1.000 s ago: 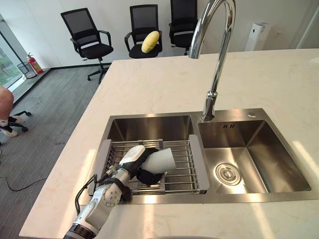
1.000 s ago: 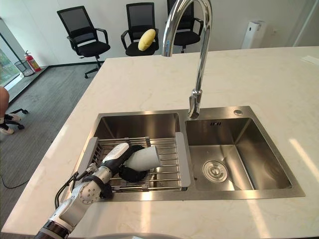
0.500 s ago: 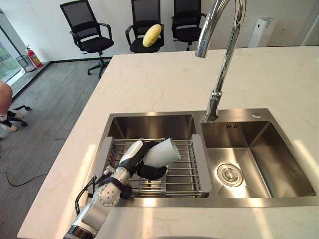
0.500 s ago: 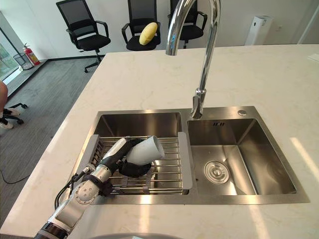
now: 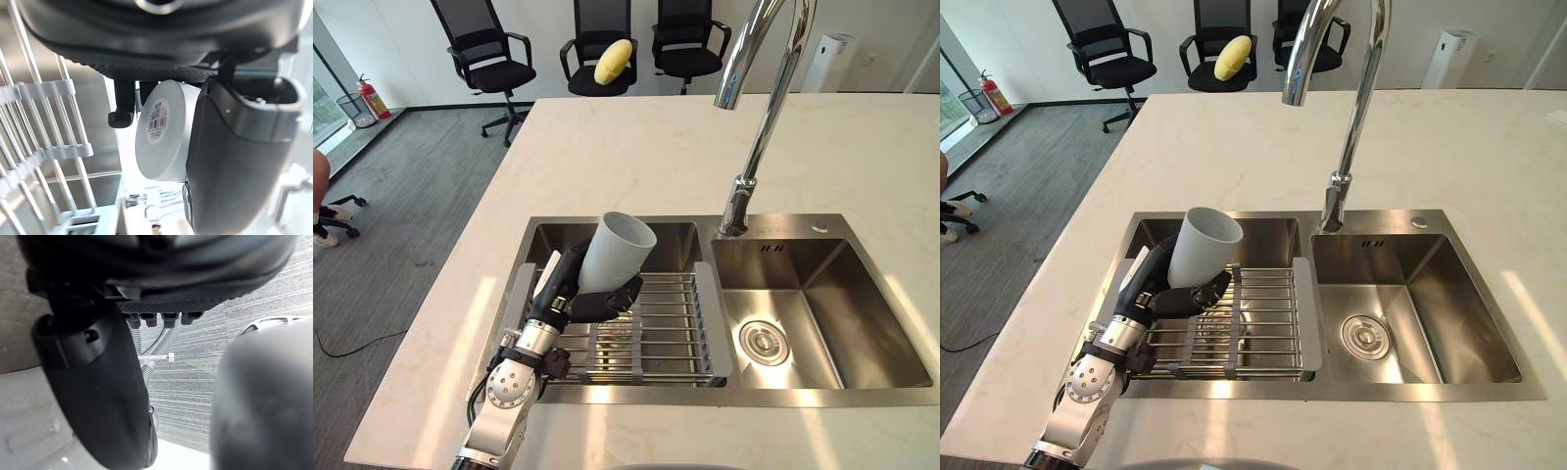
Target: Walk over to the sink, pick up the cup, carry it to the dishwasher, place the cup inside the dishwasher, then close the dishwasher door
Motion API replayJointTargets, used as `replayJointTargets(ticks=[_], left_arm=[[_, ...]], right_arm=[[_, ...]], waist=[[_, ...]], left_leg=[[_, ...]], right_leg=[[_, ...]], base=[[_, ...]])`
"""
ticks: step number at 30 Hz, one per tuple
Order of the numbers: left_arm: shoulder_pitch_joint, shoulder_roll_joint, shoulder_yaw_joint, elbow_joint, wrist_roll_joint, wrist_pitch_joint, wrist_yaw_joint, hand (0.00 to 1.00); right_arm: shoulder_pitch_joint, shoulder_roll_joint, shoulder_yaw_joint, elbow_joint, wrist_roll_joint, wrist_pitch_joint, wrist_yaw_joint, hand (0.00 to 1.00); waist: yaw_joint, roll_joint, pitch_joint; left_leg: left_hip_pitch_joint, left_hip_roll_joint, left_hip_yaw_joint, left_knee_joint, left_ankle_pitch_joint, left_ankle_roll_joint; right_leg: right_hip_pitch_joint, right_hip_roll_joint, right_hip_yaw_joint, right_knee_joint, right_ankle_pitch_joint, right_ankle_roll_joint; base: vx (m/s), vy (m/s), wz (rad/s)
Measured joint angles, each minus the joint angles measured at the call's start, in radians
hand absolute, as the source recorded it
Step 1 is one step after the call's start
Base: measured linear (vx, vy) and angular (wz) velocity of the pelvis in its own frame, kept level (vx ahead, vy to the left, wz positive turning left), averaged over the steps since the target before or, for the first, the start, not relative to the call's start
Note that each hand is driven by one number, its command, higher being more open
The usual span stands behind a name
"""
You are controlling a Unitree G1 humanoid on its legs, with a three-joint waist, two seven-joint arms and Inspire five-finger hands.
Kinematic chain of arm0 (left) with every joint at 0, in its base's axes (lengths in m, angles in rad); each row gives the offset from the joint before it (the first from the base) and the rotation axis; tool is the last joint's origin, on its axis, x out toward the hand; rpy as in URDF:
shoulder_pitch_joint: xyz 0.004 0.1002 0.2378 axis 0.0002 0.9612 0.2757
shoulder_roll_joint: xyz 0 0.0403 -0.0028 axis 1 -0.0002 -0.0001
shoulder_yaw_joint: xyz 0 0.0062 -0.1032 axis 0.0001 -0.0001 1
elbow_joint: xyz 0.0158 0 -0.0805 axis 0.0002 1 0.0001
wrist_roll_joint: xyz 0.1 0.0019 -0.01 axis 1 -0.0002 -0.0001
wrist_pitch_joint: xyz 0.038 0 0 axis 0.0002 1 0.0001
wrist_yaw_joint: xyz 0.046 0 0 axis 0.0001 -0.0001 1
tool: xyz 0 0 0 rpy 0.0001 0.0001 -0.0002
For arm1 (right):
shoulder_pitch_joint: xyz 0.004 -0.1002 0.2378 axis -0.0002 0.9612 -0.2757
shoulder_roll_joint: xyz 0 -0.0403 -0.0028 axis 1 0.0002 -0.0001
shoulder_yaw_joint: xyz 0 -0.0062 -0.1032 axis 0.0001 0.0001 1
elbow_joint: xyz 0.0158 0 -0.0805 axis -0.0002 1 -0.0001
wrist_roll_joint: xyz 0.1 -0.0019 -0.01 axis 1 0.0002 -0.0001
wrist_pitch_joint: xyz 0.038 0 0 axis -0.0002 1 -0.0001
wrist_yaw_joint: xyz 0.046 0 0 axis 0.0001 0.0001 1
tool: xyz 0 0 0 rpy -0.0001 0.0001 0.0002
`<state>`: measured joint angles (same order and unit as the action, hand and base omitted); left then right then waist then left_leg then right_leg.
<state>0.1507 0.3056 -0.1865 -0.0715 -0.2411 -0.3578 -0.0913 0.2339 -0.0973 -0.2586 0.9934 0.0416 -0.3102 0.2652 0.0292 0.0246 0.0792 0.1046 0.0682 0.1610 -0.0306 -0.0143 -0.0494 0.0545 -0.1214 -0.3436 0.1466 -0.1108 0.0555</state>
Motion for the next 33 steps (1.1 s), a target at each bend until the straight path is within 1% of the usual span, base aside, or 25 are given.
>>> replayJointTargets(ticks=[7, 10, 14, 17, 19, 21, 23, 24, 25, 26, 27, 28, 29, 30, 31, 32, 33], left_arm=[[0.045, -0.031, 0.029, 0.0, -0.014, -0.045, 0.003, 0.0], [0.064, -0.04, 0.04, -0.001, -0.015, -0.06, 0.001, 0.0], [0.077, -0.056, 0.05, -0.015, -0.019, -0.064, -0.003, 0.0], [0.108, -0.074, 0.056, -0.065, -0.036, -0.063, -0.005, 0.0], [0.118, -0.093, 0.058, -0.111, -0.044, -0.064, 0.0, 0.0], [0.117, -0.109, 0.059, -0.125, -0.046, -0.071, 0.003, 0.0], [0.116, -0.134, 0.059, -0.125, -0.046, -0.076, 0.006, 0.0], [0.111, -0.141, 0.059, -0.127, -0.045, -0.088, 0.008, 0.0], [0.108, -0.144, 0.061, -0.132, -0.045, -0.097, 0.013, 0.0], [0.1, -0.143, 0.073, -0.134, -0.045, -0.116, 0.025, 0.0], [0.102, -0.145, 0.078, -0.134, -0.044, -0.118, 0.047, 0.0], [0.102, -0.146, 0.082, -0.136, -0.044, -0.121, 0.057, 0.0], [0.104, -0.154, 0.091, -0.142, -0.045, -0.128, 0.075, 0.0], [0.104, -0.159, 0.099, -0.146, -0.045, -0.13, 0.089, 0.0], [0.102, -0.156, 0.106, -0.152, -0.049, -0.131, 0.091, 0.0], [0.101, -0.155, 0.121, -0.162, -0.057, -0.132, 0.091, 0.0], [0.083, -0.152, 0.12, -0.161, -0.064, -0.132, 0.093, 0.0]], right_arm=[[-0.003, 0.005, 0.0, 0.001, 0.016, 0.0, -0.004, 1.0], [-0.003, 0.005, 0.0, 0.004, 0.018, 0.0, -0.004, 1.0], [-0.002, 0.005, 0.0, 0.004, 0.018, 0.0, -0.011, 1.0], [0.01, 0.004, 0.0, 0.004, 0.018, 0.0, -0.018, 1.0], [0.014, 0.005, -0.001, 0.004, 0.018, 0.0, -0.022, 1.0], [0.027, 0.006, -0.001, 0.003, 0.017, -0.001, -0.021, 1.0], [0.042, 0.006, -0.001, -0.004, 0.017, -0.01, -0.021, 1.0], [0.045, 0.007, 0.0, -0.004, 0.017, -0.017, -0.021, 1.0], [0.041, 0.008, 0.001, -0.004, 0.016, -0.019, -0.021, 1.0], [0.034, 0.008, 0.01, -0.003, 0.016, -0.021, -0.02, 1.0], [0.033, 0.005, 0.011, 0.003, 0.017, -0.022, -0.02, 1.0], [0.029, 0.002, 0.011, 0.005, 0.017, -0.024, -0.021, 1.0], [0.005, -0.013, 0.012, 0.019, 0.018, -0.03, -0.023, 1.0], [-0.033, -0.035, 0.015, 0.027, 0.023, -0.031, -0.027, 1.0], [-0.052, -0.044, 0.022, 0.028, 0.035, -0.035, -0.028, 1.0], [-0.092, -0.062, 0.031, 0.029, 0.047, -0.047, -0.028, 1.0], [-0.119, -0.072, 0.033, 0.037, 0.058, -0.046, -0.027, 1.0]], waist=[[0.004, -0.005, 0.002], [0.007, -0.005, 0.002], [0.008, -0.006, 0.002], [0.01, -0.009, 0.003], [0.013, -0.017, 0.011], [0.007, -0.023, 0.015], [0.008, -0.027, 0.012], [0.01, -0.023, 0.001], [0.018, -0.022, -0.005], [0.017, -0.043, -0.002], [0.018, -0.06, -0.011], [0.022, -0.066, -0.018], [0.037, -0.065, -0.023], [0.059, -0.043, -0.03], [0.07, -0.028, -0.032], [0.085, -0.015, -0.022], [0.089, -0.005, -0.006]], left_leg=[[0.003, -0.006, 0.001, 0.006, -0.006, 0.008], [0.002, -0.005, 0.013, 0.028, -0.021, 0.008], [0.0, -0.006, 0.015, 0.047, -0.039, 0.01], [-0.007, -0.012, 0.022, 0.066, -0.059, 0.014], [-0.011, -0.023, 0.03, 0.095, -0.081, 0.019], [-0.011, -0.038, 0.031, 0.141, -0.113, 0.028], [-0.021, -0.048, 0.026, 0.174, -0.13, 0.042], [-0.042, -0.056, 0.022, 0.183, -0.134, 0.051], [-0.059, -0.054, 0.03, 0.187, -0.134, 0.058], [-0.076, -0.084, 0.029, 0.205, -0.13, 0.069], [-0.089, -0.109, 0.014, 0.216, -0.126, 0.076], [-0.098, -0.119, 0.009, 0.227, -0.126, 0.077], [-0.138, -0.125, 0.007, 0.26, -0.126, 0.077], [-0.187, -0.109, 0.004, 0.299, -0.118, 0.077], [-0.203, -0.101, 0.003, 0.321, -0.112, 0.074], [-0.219, -0.083, -0.004, 0.366, -0.109, 0.071], [-0.254, -0.072, -0.01, 0.449, -0.109, 0.07]], right_leg=[[0.003, -0.002, 0.015, -0.012, 0.011, 0.0], [0.003, -0.001, 0.035, -0.015, 0.017, 0.002], [0.0, -0.001, 0.057, -0.024, 0.023, 0.004], [-0.02, -0.011, 0.077, 0.001, 0.019, 0.012], [-0.052, -0.032, 0.096, 0.067, -0.009, 0.021], [-0.084, -0.064, 0.099, 0.18, -0.044, 0.017], [-0.116, -0.087, 0.103, 0.254, -0.048, 0.013], [-0.117, -0.093, 0.112, 0.247, -0.05, 0.019], [-0.131, -0.104, 0.117, 0.274, -0.075, 0.028], [-0.186, -0.149, 0.131, 0.502, -0.136, 0.061], [-0.183, -0.164, 0.152, 0.619, -0.161, 0.095], [-0.18, -0.163, 0.161, 0.633, -0.167, 0.104], [-0.181, -0.153, 0.173, 0.573, -0.182, 0.115], [-0.167, -0.118, 0.188, 0.469, -0.181, 0.113], [-0.144, -0.101, 0.201, 0.403, -0.181, 0.113], [-0.085, -0.074, 0.213, 0.272, -0.171, 0.092], [-0.029, -0.062, 0.212, 0.171, -0.154, 0.061]], base=[[-0.01, 0.006, -0.02], [-0.03, 0.009, -0.15], [-0.02, 0.015, -0.19], [0.0, 0.037, -0.19], [0.02, 0.058, -0.2], [0.0, 0.053, -0.03], [-0.03, 0.101, 0.07], [-0.05, 0.101, 0.08], [-0.05, 0.048, 0.16], [-0.03, -0.012, 0.33], [-0.01, -0.033, 0.43], [0.01, -0.057, 0.32], [-0.04, -0.051, -0.09], [-0.05, -0.033, -0.33], [-0.1, -0.057, -0.71], [-0.12, -0.081, -0.74], [-0.11, -0.085, -0.63]])
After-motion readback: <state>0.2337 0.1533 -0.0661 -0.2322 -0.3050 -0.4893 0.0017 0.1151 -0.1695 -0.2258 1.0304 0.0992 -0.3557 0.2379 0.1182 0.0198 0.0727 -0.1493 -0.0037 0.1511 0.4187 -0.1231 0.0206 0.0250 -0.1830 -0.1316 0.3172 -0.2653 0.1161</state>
